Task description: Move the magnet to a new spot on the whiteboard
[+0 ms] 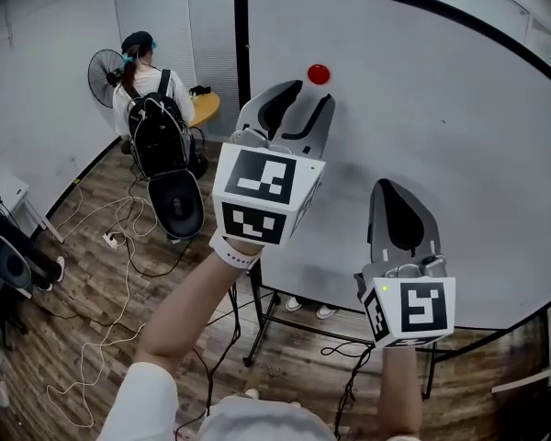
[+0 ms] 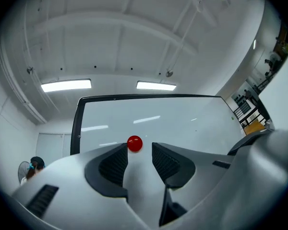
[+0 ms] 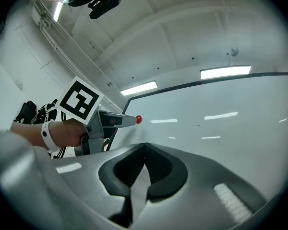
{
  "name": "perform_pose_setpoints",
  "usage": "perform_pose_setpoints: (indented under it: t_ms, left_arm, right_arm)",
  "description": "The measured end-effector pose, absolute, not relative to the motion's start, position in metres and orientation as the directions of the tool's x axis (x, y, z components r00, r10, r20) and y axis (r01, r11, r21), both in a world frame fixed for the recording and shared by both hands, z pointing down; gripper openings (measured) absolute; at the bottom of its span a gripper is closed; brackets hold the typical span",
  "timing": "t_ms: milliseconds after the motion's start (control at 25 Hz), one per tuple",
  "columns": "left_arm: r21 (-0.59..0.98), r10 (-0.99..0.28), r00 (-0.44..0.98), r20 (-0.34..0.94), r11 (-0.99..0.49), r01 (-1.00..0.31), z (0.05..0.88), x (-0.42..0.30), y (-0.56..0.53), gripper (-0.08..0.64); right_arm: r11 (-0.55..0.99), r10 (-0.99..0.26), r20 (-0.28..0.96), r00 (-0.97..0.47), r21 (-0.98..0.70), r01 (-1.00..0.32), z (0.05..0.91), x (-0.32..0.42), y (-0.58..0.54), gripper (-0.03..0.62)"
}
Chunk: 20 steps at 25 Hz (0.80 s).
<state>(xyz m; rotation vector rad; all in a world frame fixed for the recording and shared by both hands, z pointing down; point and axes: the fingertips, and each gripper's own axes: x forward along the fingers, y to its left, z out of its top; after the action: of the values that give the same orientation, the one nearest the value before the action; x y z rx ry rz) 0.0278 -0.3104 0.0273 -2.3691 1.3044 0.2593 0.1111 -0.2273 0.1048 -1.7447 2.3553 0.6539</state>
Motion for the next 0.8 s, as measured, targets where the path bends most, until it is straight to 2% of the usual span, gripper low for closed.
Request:
perform_pose_setpoints:
  t_ms: [800]
  left_arm:
    - [-0.353,-0.813,0.464,-0.353,-0.343,-0.87,0.009,0.04,-0.338,0.133]
  right_arm:
    - [0.241,-0.879,-0.352,-0.322,0.255,-0.936,0.111,0.112,-0.233,-0.001]
